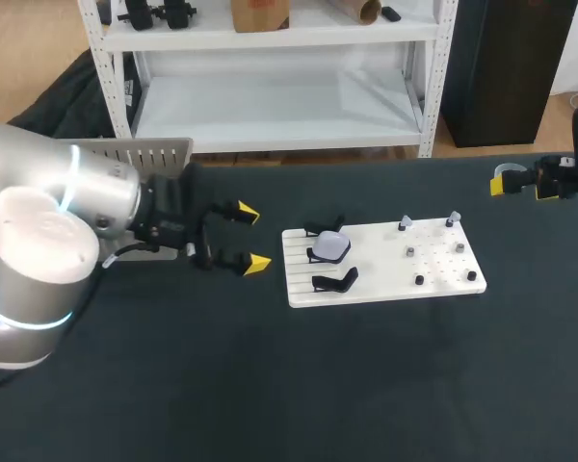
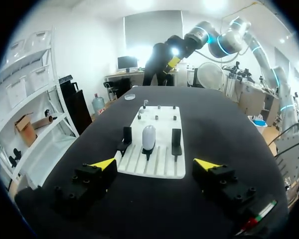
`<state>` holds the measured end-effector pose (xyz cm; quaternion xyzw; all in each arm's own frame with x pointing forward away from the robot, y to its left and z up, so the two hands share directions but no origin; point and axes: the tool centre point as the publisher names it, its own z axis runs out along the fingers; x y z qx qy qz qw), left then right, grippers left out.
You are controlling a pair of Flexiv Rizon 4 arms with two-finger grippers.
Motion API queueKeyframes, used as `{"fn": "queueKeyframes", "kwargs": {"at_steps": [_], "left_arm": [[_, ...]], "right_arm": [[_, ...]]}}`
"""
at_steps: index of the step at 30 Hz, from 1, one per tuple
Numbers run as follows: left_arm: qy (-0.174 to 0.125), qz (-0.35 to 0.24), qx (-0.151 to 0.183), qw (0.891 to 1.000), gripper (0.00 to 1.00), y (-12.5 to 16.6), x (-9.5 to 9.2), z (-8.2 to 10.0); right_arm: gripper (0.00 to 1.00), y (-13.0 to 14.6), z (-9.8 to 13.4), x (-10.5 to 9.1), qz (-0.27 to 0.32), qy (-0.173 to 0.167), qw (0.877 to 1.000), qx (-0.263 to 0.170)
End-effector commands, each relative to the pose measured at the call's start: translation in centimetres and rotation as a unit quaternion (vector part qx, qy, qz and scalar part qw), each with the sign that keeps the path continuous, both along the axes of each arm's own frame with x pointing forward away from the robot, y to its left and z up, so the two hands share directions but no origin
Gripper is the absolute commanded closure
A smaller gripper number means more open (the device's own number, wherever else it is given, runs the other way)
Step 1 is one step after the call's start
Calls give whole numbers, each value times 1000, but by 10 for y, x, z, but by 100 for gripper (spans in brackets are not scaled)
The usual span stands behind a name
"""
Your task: Pick up each earbud case from the left stands, insert the matching earbuds, close the lid, and place the case in the box.
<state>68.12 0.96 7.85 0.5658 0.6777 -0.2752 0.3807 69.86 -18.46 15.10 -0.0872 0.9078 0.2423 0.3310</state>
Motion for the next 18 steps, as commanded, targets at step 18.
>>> {"fn": "queueKeyframes", "kwargs": {"at_steps": [18], "left_arm": [[22, -7, -12, 1000, 0, -58, 24, -18]], "right_arm": [[0, -1, 0, 1, 2, 0, 1000, 1]]}}
